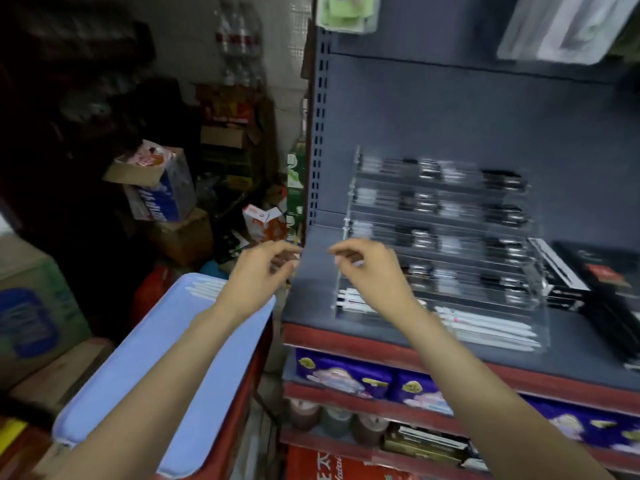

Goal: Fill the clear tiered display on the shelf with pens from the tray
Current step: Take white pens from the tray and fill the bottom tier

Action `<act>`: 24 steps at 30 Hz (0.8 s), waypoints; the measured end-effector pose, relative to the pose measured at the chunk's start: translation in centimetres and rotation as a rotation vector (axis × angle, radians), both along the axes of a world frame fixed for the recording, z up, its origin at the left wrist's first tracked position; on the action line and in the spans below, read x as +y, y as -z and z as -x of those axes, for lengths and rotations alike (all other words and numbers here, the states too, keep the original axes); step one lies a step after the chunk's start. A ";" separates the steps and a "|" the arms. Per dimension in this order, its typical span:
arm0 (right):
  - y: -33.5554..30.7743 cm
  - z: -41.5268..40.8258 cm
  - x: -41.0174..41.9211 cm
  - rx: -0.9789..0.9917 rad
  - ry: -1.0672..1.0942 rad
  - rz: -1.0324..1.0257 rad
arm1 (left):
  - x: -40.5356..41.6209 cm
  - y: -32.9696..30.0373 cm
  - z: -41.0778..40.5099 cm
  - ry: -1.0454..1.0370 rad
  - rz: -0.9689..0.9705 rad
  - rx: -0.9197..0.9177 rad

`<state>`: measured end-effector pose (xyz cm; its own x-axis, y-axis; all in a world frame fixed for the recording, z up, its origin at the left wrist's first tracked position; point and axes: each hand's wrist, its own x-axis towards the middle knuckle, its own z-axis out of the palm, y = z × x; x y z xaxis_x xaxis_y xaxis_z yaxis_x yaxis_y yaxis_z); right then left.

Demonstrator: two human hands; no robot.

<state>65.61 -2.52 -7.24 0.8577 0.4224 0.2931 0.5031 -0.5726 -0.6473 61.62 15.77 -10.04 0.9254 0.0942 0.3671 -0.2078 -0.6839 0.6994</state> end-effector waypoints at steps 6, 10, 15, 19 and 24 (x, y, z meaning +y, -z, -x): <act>2.8 0.2 15.3 0.007 -0.134 0.090 | 14.6 4.2 1.1 -0.275 -0.037 0.151; 8.4 -1.7 23.0 0.136 -0.099 0.264 | 22.0 8.4 -0.2 -0.277 -0.124 0.278; 15.2 -3.8 27.8 0.284 -0.013 0.437 | 27.4 13.1 -3.1 -0.118 -0.330 0.455; 19.5 -4.8 28.7 0.331 0.023 0.547 | 29.0 17.6 -5.1 0.065 -0.528 0.634; 21.8 -5.6 28.9 0.279 0.037 0.667 | 29.3 21.0 -5.6 0.154 -0.633 0.639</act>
